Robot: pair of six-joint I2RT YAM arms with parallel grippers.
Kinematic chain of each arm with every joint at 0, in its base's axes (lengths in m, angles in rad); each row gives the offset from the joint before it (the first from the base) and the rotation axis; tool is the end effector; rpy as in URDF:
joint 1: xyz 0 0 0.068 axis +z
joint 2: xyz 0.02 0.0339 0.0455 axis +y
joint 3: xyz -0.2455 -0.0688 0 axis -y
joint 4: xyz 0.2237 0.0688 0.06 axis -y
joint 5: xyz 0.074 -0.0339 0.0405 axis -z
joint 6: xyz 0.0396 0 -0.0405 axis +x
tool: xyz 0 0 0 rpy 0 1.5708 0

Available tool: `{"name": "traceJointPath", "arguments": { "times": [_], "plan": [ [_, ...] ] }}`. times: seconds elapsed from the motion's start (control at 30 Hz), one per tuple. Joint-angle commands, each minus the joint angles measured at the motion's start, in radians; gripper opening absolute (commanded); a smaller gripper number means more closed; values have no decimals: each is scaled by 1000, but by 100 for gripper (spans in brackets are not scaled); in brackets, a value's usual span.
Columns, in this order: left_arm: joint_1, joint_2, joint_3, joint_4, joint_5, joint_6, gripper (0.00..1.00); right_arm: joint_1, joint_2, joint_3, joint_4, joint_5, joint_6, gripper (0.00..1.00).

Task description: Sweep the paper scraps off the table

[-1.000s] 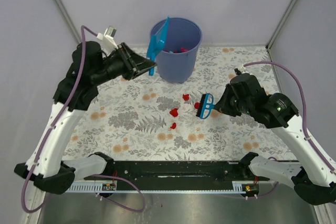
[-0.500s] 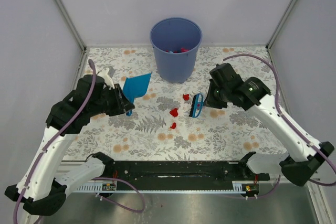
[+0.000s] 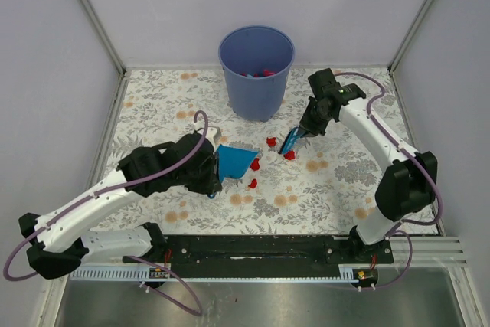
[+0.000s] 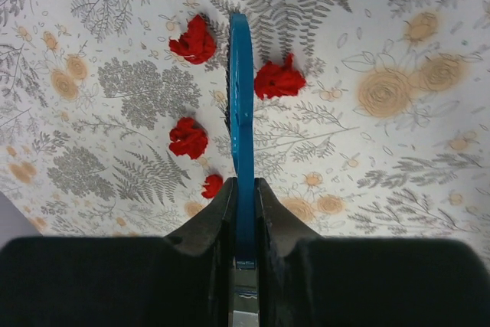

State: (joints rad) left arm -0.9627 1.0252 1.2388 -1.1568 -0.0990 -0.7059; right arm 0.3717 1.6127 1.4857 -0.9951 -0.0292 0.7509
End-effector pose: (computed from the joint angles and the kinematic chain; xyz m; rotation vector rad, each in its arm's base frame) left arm 0.0975 -0.1333 0.3376 0.2912 2.5814 -0.5380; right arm 0.2875 0.1133 0.2876 0.5099 2.7059 0.3685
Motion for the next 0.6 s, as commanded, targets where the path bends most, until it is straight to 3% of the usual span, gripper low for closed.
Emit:
{"name": "traceJointPath", "arguments": {
  "times": [0.0,0.1,0.37,0.57],
  "plan": [
    [-96,36,-7,54,-85,-52,0,-4,42,-28,137,-127,1,0],
    [-136,87,-7,62,-90,-55,0,-4,52,-45,87,-75,-24,0],
    [-191,179,-4,129,-79,-27,0,-19,-152,-199,-71,25,-41,0],
    [-246,262,33,129,-146,46,0,-17,-387,-127,-262,138,-10,0]
  ]
}}
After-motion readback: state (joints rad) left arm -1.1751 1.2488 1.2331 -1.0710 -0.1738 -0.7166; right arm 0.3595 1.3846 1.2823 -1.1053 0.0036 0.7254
